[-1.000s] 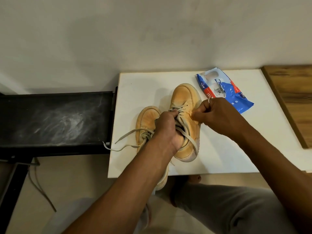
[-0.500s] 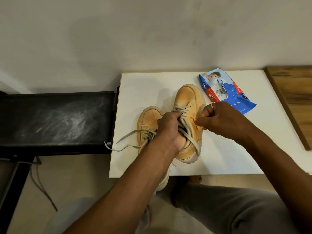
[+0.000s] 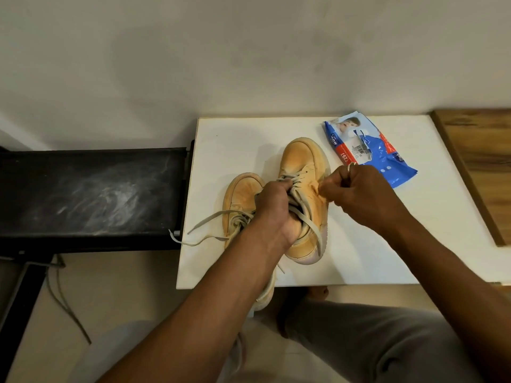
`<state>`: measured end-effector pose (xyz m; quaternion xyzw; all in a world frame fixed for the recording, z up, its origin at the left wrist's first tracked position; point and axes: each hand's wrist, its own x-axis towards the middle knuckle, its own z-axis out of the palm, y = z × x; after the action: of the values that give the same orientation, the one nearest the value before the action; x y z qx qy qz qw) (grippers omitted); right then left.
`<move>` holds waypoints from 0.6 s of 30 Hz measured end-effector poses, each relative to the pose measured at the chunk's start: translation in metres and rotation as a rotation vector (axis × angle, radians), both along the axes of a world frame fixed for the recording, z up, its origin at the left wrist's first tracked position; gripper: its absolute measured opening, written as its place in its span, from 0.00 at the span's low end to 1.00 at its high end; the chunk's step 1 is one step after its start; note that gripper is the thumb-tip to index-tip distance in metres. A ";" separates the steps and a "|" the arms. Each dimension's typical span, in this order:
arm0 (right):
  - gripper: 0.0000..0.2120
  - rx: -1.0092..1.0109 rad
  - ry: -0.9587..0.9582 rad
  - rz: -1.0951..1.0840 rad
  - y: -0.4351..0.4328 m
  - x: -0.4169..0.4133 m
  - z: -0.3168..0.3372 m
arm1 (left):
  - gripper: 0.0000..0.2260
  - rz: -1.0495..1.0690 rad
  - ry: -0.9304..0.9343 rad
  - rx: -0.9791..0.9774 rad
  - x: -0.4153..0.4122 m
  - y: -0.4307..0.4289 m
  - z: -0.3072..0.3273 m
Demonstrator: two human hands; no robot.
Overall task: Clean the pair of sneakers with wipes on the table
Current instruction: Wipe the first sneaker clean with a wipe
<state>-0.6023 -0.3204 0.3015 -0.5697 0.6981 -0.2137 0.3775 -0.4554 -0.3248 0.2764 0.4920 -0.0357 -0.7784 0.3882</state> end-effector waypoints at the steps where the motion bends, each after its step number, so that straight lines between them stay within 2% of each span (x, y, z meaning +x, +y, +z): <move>1: 0.06 -0.049 0.017 -0.030 -0.001 0.002 -0.001 | 0.16 -0.002 -0.004 -0.001 0.000 0.000 0.001; 3: 0.06 -0.052 0.002 -0.004 0.000 0.005 0.001 | 0.16 0.005 0.007 -0.005 0.002 0.002 0.002; 9: 0.05 0.214 -0.239 0.211 0.017 -0.002 0.010 | 0.19 -0.001 0.089 0.020 0.002 0.001 0.003; 14: 0.06 -0.084 -0.015 0.047 0.012 0.013 -0.001 | 0.16 0.010 0.035 0.005 0.005 -0.001 -0.003; 18: 0.08 -0.102 0.043 0.047 0.012 0.016 -0.002 | 0.16 0.002 0.026 0.003 0.004 0.000 -0.007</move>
<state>-0.5864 -0.3088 0.2997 -0.6088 0.6808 -0.2278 0.3377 -0.4513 -0.3245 0.2699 0.4824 -0.0293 -0.7845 0.3885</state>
